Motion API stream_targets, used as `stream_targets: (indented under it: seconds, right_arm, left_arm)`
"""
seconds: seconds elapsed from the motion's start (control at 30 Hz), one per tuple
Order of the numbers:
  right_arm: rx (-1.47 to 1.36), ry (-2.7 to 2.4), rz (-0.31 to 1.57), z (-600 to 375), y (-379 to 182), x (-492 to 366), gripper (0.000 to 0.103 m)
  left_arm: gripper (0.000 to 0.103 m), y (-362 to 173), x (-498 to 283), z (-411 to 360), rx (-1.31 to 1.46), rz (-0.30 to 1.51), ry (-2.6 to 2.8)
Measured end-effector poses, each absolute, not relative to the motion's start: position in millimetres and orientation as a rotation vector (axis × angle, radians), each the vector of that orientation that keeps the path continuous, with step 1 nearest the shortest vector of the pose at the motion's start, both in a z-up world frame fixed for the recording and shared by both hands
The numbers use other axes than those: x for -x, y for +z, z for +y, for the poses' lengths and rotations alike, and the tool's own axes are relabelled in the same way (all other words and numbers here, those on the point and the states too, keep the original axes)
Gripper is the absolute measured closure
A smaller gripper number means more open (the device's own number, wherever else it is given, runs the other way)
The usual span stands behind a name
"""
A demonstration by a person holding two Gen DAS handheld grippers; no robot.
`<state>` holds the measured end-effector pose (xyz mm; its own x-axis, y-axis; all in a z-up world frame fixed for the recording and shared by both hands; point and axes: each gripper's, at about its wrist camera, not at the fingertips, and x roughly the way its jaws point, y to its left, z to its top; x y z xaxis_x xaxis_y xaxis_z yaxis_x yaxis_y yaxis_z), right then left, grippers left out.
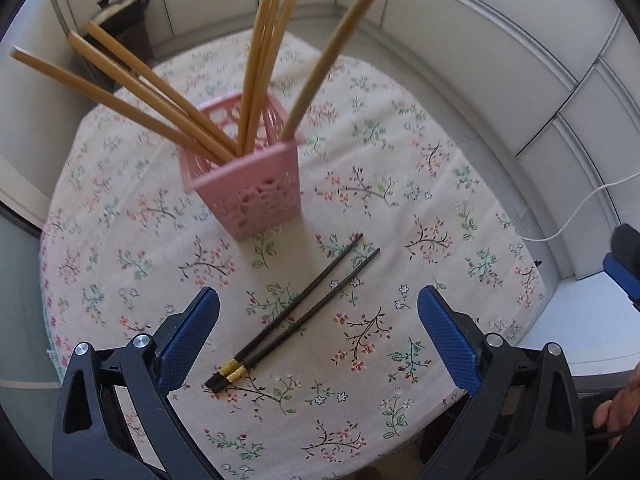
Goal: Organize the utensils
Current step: 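Move both open tools back toward the black chopsticks, then grasp one black chopstick with the left tool while the right tool grasps the other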
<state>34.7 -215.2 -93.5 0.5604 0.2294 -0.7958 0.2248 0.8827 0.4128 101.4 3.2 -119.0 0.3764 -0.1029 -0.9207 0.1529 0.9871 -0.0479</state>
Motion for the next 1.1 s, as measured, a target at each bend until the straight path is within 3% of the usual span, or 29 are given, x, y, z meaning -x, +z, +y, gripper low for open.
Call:
stream_targets:
  seconds: [0.1,0.17,0.27,0.37,0.53,0.83,0.9,0.93,1.1]
  right_arm:
    - [-0.525,-0.005,1.013,-219,-99,-36,0.009]
    - [-0.540,-0.005,1.029,-222,-102,-37,0.009]
    - [-0.554,-0.006,1.044,-225,-106,-36,0.009]
    - [-0.555,-0.010,1.047,-227,-107,-36,0.009]
    - [-0.564,-0.013,1.066,-233,-112,-37,0.009]
    - [-0.597,-0.025,1.091,-241,-120,-38,0.009]
    - [-0.607,-0.024,1.101,-241,-122,-39,0.009]
    - [-0.610,-0.023,1.105,-242,-123,-39,0.009]
    - [-0.615,-0.026,1.115,-242,-125,-38,0.009]
  left_arm:
    - [0.026,-134,-107,-2,-0.068,1.195,-0.156]
    - [0.045,-141,-112,-7,-0.094,1.206,-0.164]
    - [0.061,-150,-116,-16,-0.152,1.195,-0.155]
    - [0.069,-159,-122,-23,-0.197,1.192,-0.143]
    - [0.075,-174,-135,-28,-0.241,1.208,-0.125]
    - [0.076,-193,-151,-31,-0.261,1.236,-0.105]
    - [0.080,-196,-154,-33,-0.262,1.245,-0.113]
    - [0.087,-196,-154,-34,-0.256,1.255,-0.129]
    - [0.094,-197,-149,-40,-0.287,1.259,-0.146]
